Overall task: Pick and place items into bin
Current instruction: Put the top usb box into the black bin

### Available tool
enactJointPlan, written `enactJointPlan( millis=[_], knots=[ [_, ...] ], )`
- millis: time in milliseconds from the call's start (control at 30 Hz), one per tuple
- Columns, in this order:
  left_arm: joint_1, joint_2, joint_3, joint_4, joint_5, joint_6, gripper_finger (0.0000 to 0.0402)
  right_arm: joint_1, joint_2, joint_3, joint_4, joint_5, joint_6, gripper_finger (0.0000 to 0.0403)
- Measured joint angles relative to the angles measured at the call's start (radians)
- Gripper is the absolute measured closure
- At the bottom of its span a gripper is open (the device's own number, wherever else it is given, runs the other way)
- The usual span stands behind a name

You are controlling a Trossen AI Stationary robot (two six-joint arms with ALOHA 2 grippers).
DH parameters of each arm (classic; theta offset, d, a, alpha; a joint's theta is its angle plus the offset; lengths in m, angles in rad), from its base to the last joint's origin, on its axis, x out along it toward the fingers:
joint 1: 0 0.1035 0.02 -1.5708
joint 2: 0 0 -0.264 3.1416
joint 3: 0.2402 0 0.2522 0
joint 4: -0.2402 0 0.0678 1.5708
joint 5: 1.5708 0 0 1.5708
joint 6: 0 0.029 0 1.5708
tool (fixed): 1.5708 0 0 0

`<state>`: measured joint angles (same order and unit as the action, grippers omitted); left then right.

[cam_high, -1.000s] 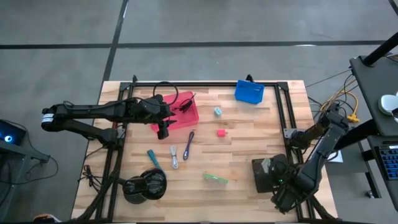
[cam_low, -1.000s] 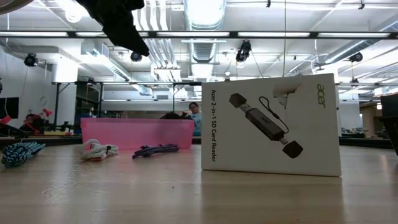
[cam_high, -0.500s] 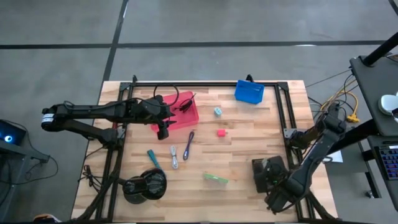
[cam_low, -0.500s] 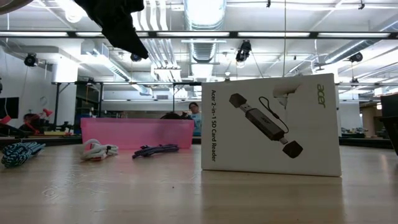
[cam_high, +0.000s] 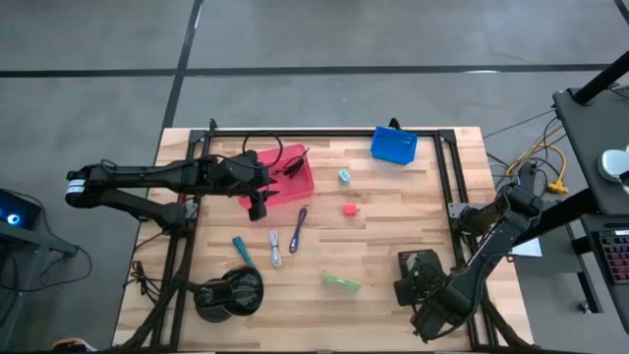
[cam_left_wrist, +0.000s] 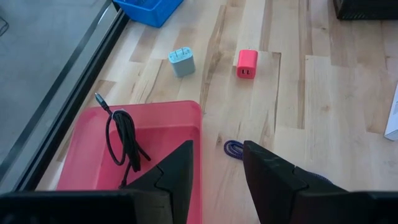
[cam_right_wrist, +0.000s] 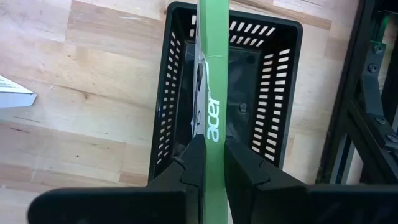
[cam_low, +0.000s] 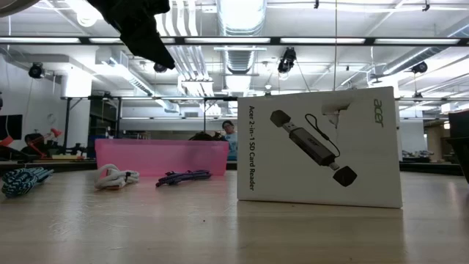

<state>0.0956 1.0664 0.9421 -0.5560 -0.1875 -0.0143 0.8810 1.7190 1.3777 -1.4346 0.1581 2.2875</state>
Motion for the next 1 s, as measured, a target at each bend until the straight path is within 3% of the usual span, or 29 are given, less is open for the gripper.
enactJointPlan(
  millis=[800, 1000],
  knots=[
    [0.0, 0.0, 0.0, 0.025, 0.0, 0.0, 0.0278, -0.005, 0.02, -0.09, 0.136, 0.055, -0.005, 0.0374],
    [0.0, 0.0, 0.0, 0.025, 0.0, 0.0, 0.0278, -0.004, 0.019, -0.09, 0.133, 0.051, -0.008, 0.0344]
  ],
)
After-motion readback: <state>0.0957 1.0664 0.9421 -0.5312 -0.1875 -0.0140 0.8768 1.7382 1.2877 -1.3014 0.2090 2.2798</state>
